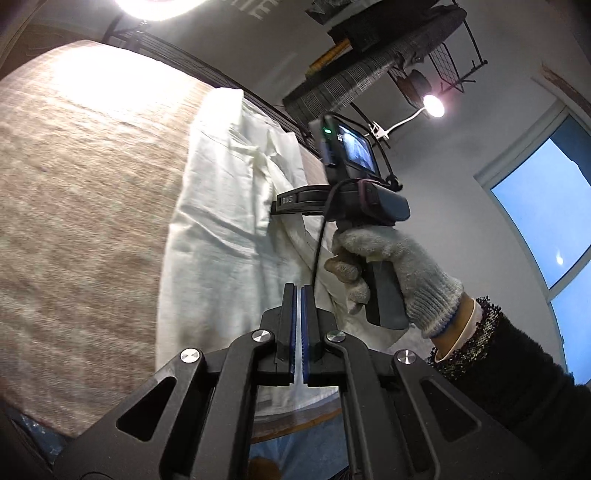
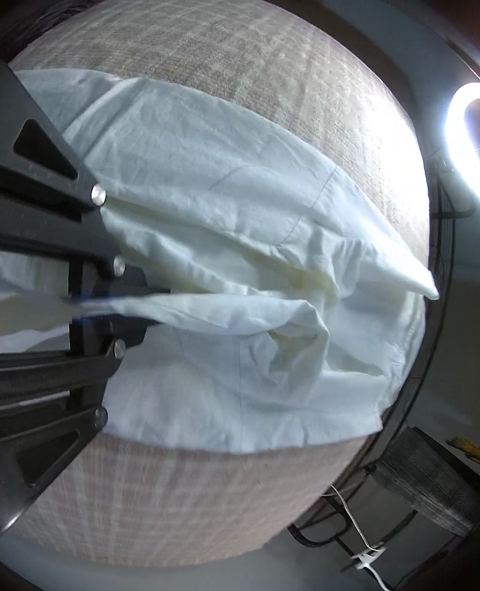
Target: Fold small clothes
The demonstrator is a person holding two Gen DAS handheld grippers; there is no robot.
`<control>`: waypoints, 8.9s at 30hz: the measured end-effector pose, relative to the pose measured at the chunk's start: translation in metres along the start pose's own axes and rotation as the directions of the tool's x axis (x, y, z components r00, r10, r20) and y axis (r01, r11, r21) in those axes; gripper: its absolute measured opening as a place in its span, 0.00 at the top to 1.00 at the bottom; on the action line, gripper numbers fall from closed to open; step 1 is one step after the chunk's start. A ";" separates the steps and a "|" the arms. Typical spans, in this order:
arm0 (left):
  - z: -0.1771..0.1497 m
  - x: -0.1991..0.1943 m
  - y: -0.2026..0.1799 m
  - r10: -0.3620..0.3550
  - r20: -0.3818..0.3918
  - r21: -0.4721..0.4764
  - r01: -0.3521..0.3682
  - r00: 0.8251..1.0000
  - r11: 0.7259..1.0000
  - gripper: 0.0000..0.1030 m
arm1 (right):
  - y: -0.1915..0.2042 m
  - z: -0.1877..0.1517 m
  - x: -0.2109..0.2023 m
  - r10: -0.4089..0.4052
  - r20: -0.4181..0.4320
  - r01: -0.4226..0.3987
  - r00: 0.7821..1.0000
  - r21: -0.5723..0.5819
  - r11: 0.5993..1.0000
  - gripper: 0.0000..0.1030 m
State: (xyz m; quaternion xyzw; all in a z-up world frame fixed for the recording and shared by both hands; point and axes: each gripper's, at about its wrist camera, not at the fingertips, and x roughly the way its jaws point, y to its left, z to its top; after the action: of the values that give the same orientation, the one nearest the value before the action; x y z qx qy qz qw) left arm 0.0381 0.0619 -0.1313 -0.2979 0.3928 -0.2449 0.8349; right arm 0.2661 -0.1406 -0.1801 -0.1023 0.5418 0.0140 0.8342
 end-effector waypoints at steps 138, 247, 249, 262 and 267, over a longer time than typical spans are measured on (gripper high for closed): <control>-0.015 0.022 0.075 0.030 -0.347 -0.170 -0.095 0.937 0.981 0.87 | -0.130 -0.234 -0.044 0.692 0.040 -0.678 0.720 0.252 0.690 0.73; 0.299 0.297 0.081 0.556 -0.055 0.459 -0.474 0.829 0.752 0.55 | -0.220 0.118 0.055 0.351 0.339 -0.419 0.873 0.155 0.895 0.51; 0.308 0.308 0.084 0.565 -0.044 0.458 -0.486 0.824 0.744 0.49 | -0.225 0.134 0.066 0.341 0.336 -0.413 0.878 0.172 0.894 0.51; 0.344 0.326 0.106 0.478 -0.023 0.419 -0.426 0.878 0.802 0.77 | -0.241 0.178 0.107 0.397 0.379 -0.497 0.836 0.216 0.841 0.87; 0.346 0.325 0.102 0.475 -0.005 0.434 -0.426 0.880 0.794 0.98 | -0.237 0.177 0.101 0.398 0.397 -0.503 0.827 0.207 0.839 1.00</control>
State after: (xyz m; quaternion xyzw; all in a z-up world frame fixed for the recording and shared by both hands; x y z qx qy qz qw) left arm 0.5191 0.0300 -0.1903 0.0056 0.4372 -0.1342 0.8893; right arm 0.4988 -0.3486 -0.1655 0.1630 0.3946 0.1469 0.8923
